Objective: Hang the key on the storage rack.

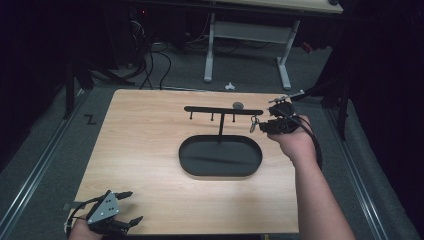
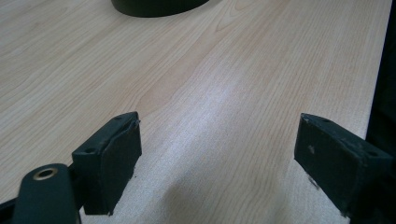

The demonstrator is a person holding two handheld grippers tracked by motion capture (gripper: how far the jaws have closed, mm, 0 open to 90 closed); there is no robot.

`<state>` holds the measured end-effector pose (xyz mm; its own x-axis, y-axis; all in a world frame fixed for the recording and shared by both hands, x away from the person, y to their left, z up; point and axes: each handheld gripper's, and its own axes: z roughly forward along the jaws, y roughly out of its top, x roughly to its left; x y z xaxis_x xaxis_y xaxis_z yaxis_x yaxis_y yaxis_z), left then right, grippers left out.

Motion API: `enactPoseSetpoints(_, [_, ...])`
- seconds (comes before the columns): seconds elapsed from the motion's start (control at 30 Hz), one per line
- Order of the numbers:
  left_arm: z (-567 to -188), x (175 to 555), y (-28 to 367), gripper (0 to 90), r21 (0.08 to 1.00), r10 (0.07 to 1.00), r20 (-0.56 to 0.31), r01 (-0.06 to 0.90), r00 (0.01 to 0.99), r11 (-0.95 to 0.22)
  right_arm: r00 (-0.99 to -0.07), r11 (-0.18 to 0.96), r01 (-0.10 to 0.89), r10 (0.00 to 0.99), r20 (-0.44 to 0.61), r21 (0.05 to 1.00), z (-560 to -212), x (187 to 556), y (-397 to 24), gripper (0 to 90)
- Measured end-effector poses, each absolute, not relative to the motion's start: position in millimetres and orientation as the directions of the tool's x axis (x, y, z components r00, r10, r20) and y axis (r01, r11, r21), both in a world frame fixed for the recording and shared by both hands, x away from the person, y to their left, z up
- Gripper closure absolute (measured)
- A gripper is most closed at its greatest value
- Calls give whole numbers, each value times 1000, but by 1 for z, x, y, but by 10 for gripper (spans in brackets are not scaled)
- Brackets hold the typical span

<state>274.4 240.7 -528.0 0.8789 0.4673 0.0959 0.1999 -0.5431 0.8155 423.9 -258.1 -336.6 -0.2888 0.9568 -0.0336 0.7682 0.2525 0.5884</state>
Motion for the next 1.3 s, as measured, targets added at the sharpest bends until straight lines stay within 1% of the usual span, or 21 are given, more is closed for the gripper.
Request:
enactPoseSetpoints(0.03, [-528,274,241,154,816,469,93,203,878,-542,-289,253,772,957,-31,583,-341,422,-259,598])
enactPoseSetpoints(0.13, [-528,274,240,154,815,467,94,202,879,-544,-293,254,773,956,-27,581,-346,420,-259,583])
enactPoseSetpoints(0.37, [-528,274,240,154,814,467,94,202,879,-544,-301,254,780,953,-12,572,-366,412,-258,505])
enactPoseSetpoints(0.47, [-528,274,240,154,813,467,96,201,879,-546,-303,255,783,953,-11,567,-371,410,-257,489])
enactPoseSetpoints(0.57, [-528,274,239,154,813,465,97,200,880,-547,-304,255,782,953,-9,568,-382,407,-258,445])
enactPoseSetpoints(0.63, [-528,274,239,154,812,465,97,200,880,-548,-306,257,782,952,-9,568,-385,406,-258,438])
enactPoseSetpoints(0.7, [-529,274,239,154,813,465,96,201,880,-547,-307,253,786,952,1,564,-396,402,-258,398])
enactPoseSetpoints(0.73, [-529,274,239,154,813,465,96,201,880,-547,-307,253,786,952,1,564,-396,402,-258,398])
enactPoseSetpoints(0.8, [-529,274,239,154,812,465,96,201,880,-548,-308,250,787,951,8,564,-404,398,-258,367])
enactPoseSetpoints(0.9, [-529,274,239,154,811,463,97,199,881,-550,-302,236,785,953,22,572,-420,391,-259,329])
enactPoseSetpoints(0.93, [-529,274,239,154,811,463,97,199,881,-550,-302,236,785,953,22,572,-420,391,-259,329])
enactPoseSetpoints(1.03, [-529,274,239,154,811,463,97,200,881,-550,-302,227,782,953,34,580,-437,381,-259,314])
enactPoseSetpoints(1.1, [-529,274,239,154,811,463,96,200,881,-550,-298,220,781,954,41,584,-441,378,-259,307])
enactPoseSetpoints(1.17, [-529,274,239,154,811,463,96,201,881,-549,-294,198,758,954,54,622,-453,367,-259,285])
enactPoseSetpoints(1.2, [-529,274,239,154,811,463,96,201,881,-549,-294,198,758,954,54,622,-453,367,-259,285])
enactPoseSetpoints(1.23, [-529,275,239,154,811,464,96,201,881,-549,-299,194,734,953,54,651,-460,360,-259,271])
enactPoseSetpoints(1.3, [-529,275,239,154,811,464,95,201,881,-549,-302,192,724,952,53,663,-464,355,-258,271])
